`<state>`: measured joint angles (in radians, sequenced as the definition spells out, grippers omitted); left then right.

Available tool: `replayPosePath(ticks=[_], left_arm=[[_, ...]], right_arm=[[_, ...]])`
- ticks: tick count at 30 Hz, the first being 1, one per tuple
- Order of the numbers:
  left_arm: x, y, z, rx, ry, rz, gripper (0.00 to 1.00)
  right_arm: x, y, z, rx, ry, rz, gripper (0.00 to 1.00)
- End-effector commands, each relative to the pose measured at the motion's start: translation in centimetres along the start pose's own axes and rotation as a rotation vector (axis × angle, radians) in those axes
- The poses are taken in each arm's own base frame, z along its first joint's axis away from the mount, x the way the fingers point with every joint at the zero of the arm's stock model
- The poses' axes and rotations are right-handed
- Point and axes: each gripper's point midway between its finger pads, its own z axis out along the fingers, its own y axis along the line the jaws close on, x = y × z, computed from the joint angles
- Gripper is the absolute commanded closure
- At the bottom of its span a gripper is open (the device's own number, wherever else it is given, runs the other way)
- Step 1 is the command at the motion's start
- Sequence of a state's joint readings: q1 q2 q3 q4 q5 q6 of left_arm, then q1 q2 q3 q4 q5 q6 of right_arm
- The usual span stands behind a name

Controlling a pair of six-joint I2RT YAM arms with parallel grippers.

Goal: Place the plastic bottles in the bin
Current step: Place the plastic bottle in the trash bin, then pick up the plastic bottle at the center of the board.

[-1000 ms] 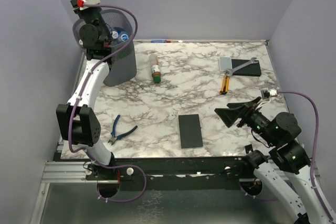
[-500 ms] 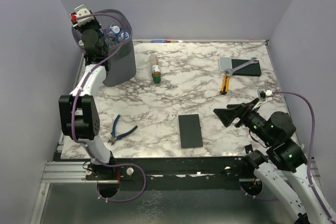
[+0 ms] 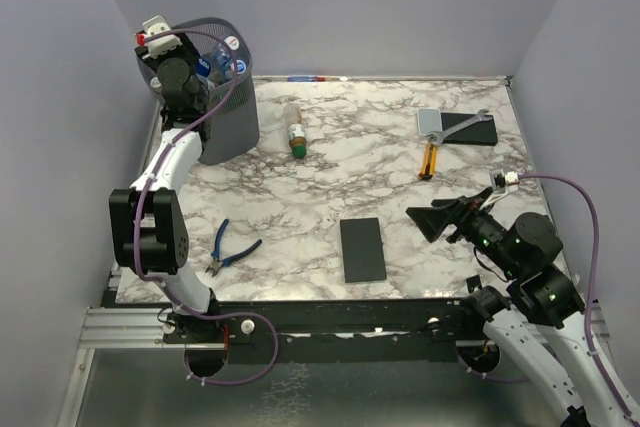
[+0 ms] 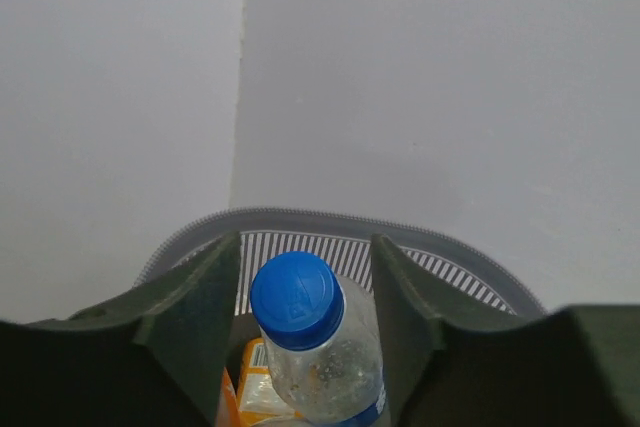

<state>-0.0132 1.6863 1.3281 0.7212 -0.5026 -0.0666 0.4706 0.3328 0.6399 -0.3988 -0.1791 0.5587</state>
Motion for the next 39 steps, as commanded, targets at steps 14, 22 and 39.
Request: replayPosePath(ticks=[14,22,39], left_arm=[[-19.9,-2.4,-5.1,-0.046,-0.214,-0.121,0.01],[-15.5,-17.1,-18.0,0.440,0.119,-0.059,0.01],[16.7,-18.5,-27.8,0.405,0.831,0.275,0.01]], right_arm=[[0.0,0.7,0.4,-0.033,0.006,0.022,0.02],[1.1,0.5,2.6,-0.046,0.063,0.075,0.03],[5.2,-4.0,3.0,0.109,0.129,0.089,0.04]])
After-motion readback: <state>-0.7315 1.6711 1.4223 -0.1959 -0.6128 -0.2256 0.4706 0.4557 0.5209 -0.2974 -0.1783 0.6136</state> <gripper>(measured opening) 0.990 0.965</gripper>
